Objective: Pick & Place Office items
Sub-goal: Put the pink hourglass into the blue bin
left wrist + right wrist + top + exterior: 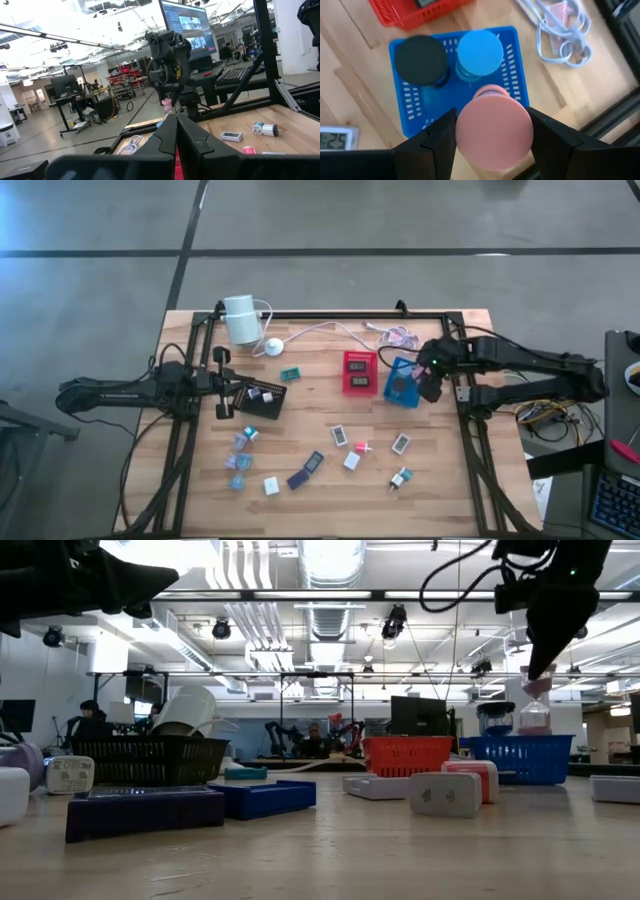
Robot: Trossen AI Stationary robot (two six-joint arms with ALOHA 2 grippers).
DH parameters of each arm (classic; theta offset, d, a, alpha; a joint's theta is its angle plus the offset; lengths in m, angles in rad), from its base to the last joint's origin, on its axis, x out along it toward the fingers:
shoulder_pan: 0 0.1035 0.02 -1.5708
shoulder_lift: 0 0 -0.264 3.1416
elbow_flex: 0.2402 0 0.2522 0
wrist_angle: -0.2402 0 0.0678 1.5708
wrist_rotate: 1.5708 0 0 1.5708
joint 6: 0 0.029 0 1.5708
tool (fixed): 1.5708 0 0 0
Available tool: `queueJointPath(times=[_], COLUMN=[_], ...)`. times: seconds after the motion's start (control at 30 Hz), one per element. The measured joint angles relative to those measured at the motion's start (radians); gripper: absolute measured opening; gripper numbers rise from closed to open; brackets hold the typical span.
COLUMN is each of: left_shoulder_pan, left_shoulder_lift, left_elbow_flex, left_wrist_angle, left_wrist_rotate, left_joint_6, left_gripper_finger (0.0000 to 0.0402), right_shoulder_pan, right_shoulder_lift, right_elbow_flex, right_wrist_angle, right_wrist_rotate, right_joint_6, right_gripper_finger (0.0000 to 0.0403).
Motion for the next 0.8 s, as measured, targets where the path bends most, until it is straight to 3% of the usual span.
queueJointPath(times=[0.33, 0.8], left_shoulder_pan=[0.000, 0.000], left_shoulder_lift=[0.000, 0.000], left_elbow_flex=[0.000, 0.000], left_wrist_angle=[0.000, 0.000], left_wrist_rotate=[0.000, 0.000], left_joint_6=[0.000, 0.000], left_gripper_finger=[0.0014, 0.0014], right_shoulder_pan=[-0.098, -0.153], right_shoulder_lift=[0.035, 0.168], right_elbow_flex=[-0.076, -0.096], right_wrist_angle=[0.117, 0.148], right_wrist_rotate=[-0.096, -0.114], right_joint_6=[-0.071, -0.060], right_gripper_finger=[0.0197, 0.0197])
